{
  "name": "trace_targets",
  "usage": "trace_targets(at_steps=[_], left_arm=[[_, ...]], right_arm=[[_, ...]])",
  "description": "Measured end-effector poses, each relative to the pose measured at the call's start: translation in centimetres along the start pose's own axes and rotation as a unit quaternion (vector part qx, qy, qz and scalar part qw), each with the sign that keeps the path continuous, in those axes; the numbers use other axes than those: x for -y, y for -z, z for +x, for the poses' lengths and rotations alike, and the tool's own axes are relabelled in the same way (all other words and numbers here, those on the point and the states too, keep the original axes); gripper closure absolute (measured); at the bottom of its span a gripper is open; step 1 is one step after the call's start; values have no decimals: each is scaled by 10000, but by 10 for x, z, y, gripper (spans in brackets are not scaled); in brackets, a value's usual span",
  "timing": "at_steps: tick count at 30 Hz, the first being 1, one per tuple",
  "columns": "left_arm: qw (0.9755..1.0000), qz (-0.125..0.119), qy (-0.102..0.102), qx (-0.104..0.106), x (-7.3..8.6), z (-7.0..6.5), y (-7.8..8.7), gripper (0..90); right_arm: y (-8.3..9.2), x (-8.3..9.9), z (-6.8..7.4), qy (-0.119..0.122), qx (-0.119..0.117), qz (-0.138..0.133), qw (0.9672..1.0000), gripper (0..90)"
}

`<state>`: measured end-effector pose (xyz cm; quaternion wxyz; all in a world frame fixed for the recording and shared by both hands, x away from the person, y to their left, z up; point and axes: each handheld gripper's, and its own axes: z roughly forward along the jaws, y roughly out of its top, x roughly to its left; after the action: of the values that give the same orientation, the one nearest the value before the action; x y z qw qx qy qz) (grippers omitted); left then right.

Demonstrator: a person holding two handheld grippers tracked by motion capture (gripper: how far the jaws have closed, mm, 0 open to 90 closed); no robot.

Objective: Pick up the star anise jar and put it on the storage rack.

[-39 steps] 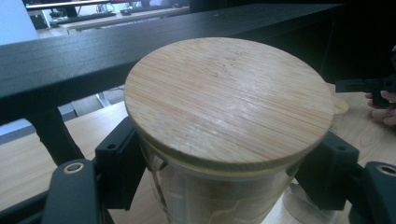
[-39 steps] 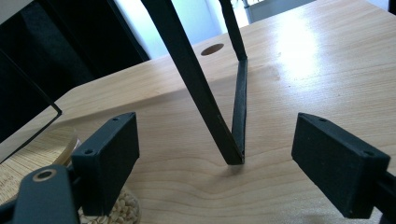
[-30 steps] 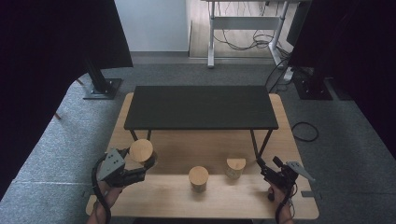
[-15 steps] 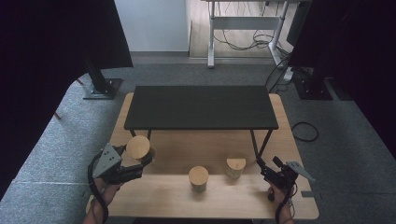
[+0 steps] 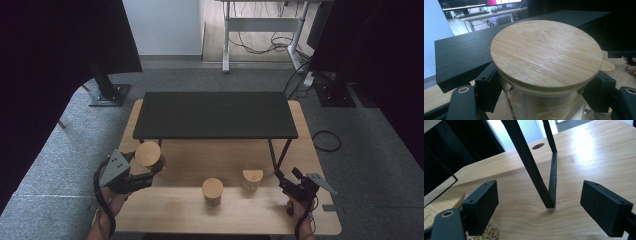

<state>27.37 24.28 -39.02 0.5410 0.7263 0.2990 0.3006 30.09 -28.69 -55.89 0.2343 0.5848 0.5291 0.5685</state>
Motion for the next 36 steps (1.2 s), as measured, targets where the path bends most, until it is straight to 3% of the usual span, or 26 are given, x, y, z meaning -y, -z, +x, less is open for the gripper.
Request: trace_targets(at_steps=[36], left_arm=[[9995,13,-309,-16,-29,9,-7,255]], right_arm=[[0,0,0,-3,9,-1,10000,139]])
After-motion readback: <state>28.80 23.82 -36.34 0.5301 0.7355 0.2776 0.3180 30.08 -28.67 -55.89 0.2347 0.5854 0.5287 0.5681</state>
